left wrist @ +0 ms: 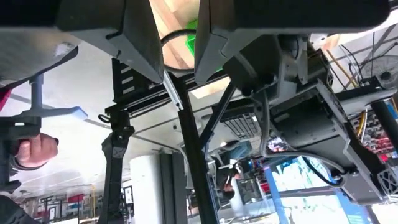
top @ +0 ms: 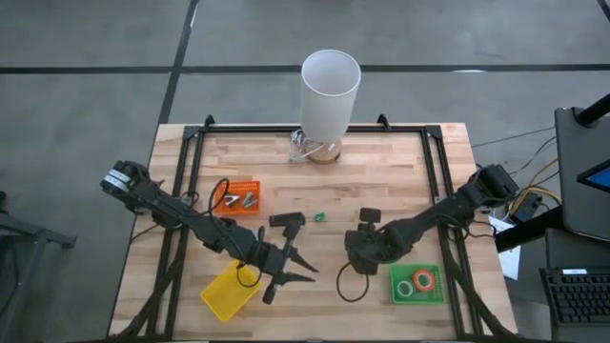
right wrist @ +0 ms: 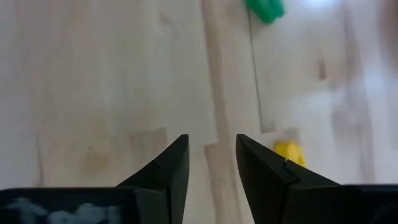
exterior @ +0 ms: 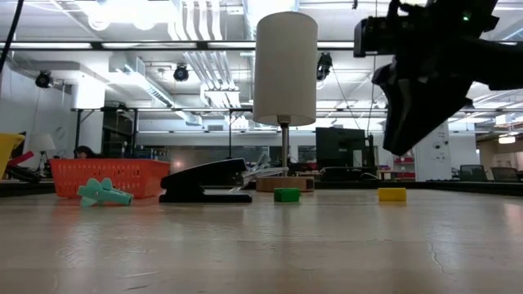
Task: Pick and place Stapler, Stapler remover, tape
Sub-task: Put the blue staple remover into the orange bin
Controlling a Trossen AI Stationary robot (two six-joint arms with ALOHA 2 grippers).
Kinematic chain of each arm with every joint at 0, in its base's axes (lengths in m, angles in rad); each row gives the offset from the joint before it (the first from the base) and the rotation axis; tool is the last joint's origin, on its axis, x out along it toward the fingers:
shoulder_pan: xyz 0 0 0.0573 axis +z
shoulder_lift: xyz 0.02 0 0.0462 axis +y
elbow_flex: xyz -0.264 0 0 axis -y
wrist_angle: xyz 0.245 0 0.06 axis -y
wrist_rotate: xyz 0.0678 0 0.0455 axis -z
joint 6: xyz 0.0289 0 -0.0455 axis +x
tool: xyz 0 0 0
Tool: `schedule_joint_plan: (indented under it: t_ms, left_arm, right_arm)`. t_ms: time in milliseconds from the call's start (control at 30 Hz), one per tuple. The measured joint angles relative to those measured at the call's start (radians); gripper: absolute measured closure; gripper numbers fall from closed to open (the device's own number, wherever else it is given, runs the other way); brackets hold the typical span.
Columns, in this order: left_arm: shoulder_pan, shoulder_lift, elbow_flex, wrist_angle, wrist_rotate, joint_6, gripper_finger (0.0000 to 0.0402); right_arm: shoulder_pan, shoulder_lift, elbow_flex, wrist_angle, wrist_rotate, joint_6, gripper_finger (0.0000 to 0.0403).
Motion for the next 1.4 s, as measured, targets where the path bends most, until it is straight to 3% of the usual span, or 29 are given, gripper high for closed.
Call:
schedule_joint_plan:
  t_ms: [400,567,833,1067,1233,1400]
  left_arm:
    - [0.000,0.000,0.000,0.000,0.000,-0.001,0.0311]
    - [0.000,0.000,-0.010,0.000,0.000,0.001,0.0312]
    - [0.001,0.000,-0.013,0.006,-0.001,0.001,0.0312]
    - [0.001,0.000,-0.013,0.001,-0.002,0.001,0.0312]
    - [-0.004,-0.001,-0.013,-0.004,-0.003,-0.004,0.0312]
    - [-0.013,-0.008,-0.013,-0.042,-0.005,-0.015,0.0312]
  right_arm:
    - [-0.133,-0.066,-0.088,-0.055,-0.055,-0.058,0.0289]
    - [-0.210,-0.113,-0.146,0.000,-0.130,-0.148,0.0293]
    - [-0.286,-0.109,-0.207,0.064,-0.131,-0.220,0.0294]
    - [-0.282,-0.109,-0.184,0.080,-0.142,-0.210,0.0294]
    - [-0.253,-0.110,-0.140,0.187,-0.211,-0.208,0.0294]
    - [-0.216,-0.110,-0.131,0.252,-0.209,-0.228,0.0294]
